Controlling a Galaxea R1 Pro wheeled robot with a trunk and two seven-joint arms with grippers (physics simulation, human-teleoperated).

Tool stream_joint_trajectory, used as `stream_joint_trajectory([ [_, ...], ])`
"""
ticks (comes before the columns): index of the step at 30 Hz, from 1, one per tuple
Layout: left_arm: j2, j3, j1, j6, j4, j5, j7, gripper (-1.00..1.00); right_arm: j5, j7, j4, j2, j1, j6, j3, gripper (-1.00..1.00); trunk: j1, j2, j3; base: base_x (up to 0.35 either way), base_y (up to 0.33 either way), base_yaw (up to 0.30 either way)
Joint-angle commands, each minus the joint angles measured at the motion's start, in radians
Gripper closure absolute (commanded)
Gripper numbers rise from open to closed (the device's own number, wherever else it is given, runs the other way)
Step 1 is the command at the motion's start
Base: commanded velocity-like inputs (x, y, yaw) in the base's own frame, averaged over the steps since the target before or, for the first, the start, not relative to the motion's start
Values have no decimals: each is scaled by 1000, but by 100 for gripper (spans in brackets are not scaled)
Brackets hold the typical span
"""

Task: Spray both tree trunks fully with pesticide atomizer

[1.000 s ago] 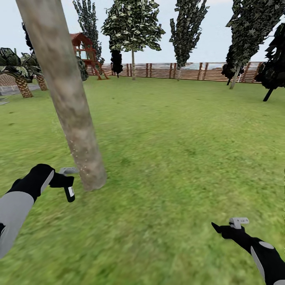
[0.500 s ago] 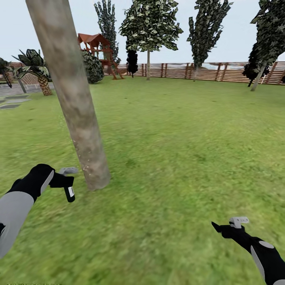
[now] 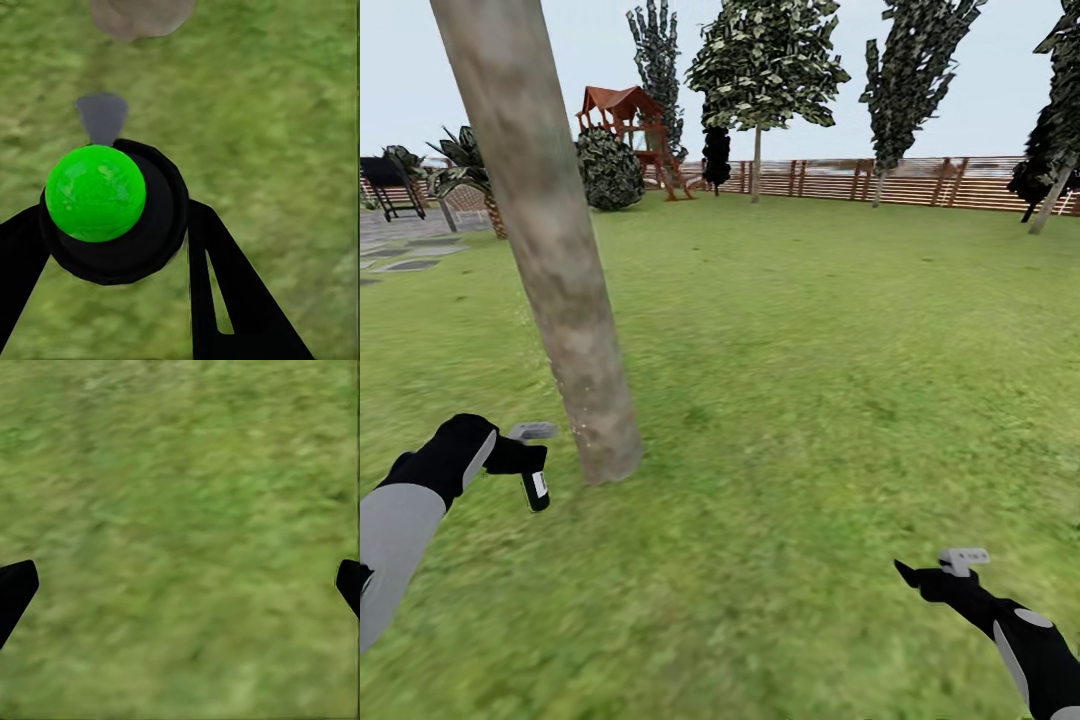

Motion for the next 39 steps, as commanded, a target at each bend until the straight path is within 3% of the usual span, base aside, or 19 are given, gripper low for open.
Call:
stream_joint_trajectory([
  [1,2,-6,-1,5,-7,-2,-5,100,9,8,-2,1,-1,5,-7,-100,0,0,-1,4,-2,-227],
  [4,3,-9,-21,44,-15,-2,-7,100,9,8,-4,1,-1,6,-7,-100,0,0,0,2,-1,-187],
  [6,3,-12,-101,119,-19,-3,-11,100,9,8,-11,1,-1,6,-6,-100,0,0,0,0,0,-38],
  [8,2,-17,-212,144,-10,-4,-13,100,9,8,-14,1,-1,6,-6,-100,0,0,0,0,0,-7],
  [10,2,-20,-262,151,-6,-4,-13,100,9,8,-15,1,-1,6,-6,-100,0,0,0,0,0,-2],
  [21,5,-21,-282,152,-7,-5,-14,100,9,8,-14,1,-1,6,-5,-100,0,0,0,-91,0,0],
  [27,2,-23,-436,155,49,-6,-13,100,9,8,-14,1,-1,6,-5,-100,0,0,0,-1,0,0],
  [31,8,-27,-423,151,62,-7,-12,100,9,8,-14,1,-1,6,-5,-100,0,0,0,0,0,0],
  [32,9,-27,-397,148,62,-8,-11,100,9,8,-15,1,-1,6,-5,-100,0,0,0,0,0,0],
  [33,7,-25,-310,143,54,-11,-8,100,9,8,-14,1,-1,6,-5,-100,0,0,0,0,0,0],
  [34,6,-23,-272,141,52,-11,-8,100,9,8,-14,1,-1,6,-5,-100,0,0,0,0,0,0],
  [36,6,-21,-225,138,51,-11,-9,100,9,8,-14,1,-1,6,-5,-100,0,0,0,0,0,0],
  [39,8,-14,-204,122,48,-11,-7,100,9,8,-14,1,-1,6,-5,-100,0,0,0,0,0,0],
])
